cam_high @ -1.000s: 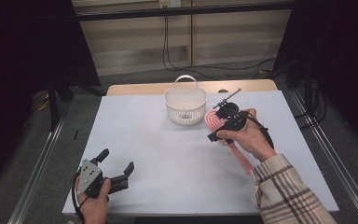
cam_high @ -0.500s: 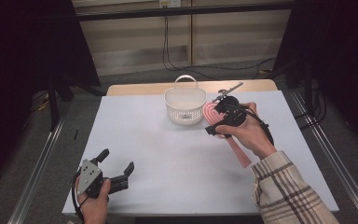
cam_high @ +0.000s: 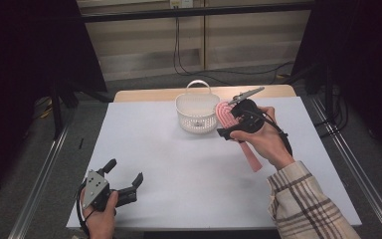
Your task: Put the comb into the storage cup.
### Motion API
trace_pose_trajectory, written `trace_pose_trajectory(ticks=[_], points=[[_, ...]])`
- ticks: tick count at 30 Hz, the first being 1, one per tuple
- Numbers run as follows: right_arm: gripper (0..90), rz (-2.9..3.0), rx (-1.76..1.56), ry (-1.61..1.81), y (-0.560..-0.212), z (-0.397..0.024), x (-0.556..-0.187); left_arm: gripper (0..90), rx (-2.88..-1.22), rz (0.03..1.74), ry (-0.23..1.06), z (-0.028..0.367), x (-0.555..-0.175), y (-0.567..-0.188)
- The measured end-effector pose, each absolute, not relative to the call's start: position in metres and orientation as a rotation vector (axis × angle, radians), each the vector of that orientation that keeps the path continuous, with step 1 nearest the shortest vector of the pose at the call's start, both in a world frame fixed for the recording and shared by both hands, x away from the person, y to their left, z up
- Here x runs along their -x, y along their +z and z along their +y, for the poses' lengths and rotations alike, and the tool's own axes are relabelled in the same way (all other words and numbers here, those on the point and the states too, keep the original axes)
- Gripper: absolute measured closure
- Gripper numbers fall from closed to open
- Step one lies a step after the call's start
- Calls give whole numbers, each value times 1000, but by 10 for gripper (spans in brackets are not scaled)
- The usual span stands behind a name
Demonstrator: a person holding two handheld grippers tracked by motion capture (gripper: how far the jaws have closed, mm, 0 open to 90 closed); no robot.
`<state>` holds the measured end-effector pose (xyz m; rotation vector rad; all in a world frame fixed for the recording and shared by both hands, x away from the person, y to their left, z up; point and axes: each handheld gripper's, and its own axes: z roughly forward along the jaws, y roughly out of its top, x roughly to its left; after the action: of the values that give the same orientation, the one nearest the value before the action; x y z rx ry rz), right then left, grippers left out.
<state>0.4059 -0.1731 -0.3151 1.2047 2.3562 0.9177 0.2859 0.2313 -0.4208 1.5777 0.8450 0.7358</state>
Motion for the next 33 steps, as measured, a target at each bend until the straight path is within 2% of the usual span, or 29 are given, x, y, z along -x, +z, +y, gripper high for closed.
trace_pose_trajectory(ticks=[33], points=[[192, 2084, -1138, 1173, -308, -181, -404, 26, -1577, 843, 740, 232, -286, -420]])
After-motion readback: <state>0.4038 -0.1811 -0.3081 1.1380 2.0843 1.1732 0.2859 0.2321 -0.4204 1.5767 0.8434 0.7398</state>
